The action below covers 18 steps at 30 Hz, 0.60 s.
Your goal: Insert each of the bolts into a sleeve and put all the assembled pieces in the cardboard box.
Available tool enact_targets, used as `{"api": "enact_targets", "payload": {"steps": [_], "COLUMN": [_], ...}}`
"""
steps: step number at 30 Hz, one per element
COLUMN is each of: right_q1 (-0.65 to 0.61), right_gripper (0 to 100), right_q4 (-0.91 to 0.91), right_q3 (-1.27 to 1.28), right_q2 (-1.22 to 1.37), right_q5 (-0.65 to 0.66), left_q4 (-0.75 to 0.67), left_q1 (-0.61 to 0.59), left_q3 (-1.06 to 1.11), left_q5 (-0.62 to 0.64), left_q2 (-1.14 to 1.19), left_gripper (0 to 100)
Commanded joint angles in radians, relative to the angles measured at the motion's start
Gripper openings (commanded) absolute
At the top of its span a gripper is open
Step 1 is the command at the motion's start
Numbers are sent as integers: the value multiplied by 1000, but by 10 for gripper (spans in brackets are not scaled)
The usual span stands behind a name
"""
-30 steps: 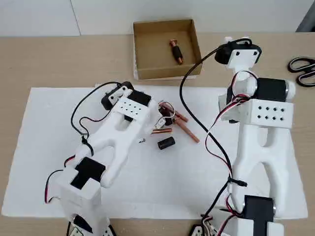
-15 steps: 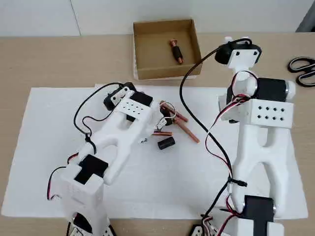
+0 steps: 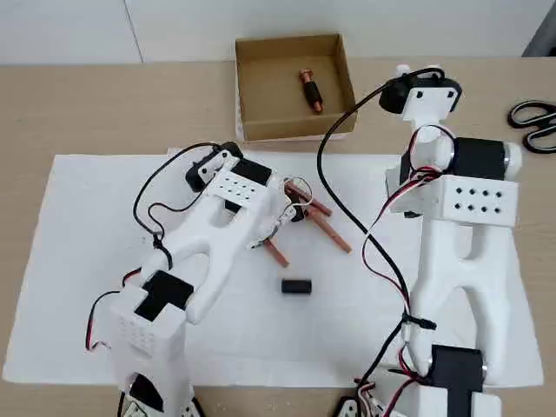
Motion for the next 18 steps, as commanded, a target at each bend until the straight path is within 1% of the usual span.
{"api": "enact_targets", "payload": {"steps": [1, 8, 11, 13, 18], "right_q1": [7, 8, 8, 8, 4], "right_gripper": [18, 18, 18, 18, 18], "right_q4": [-13, -12, -12, -15, -15], "right_q3": [-5, -5, -5, -5, -5], "right_q2": [-42, -42, -42, -42, -41], "right_q5": [2, 5, 6, 6, 5], "left_q4": [5, 2, 5, 29, 198], "left_q1": [-8, -9, -35, -57, -75], "left_q3": [-39, -47, -48, -65, -189], "left_q5": [2, -6, -15, -83, -247], "left_q2": [-3, -3, -3, -3, -2], "left_gripper": [6, 6, 6, 6, 6]}}
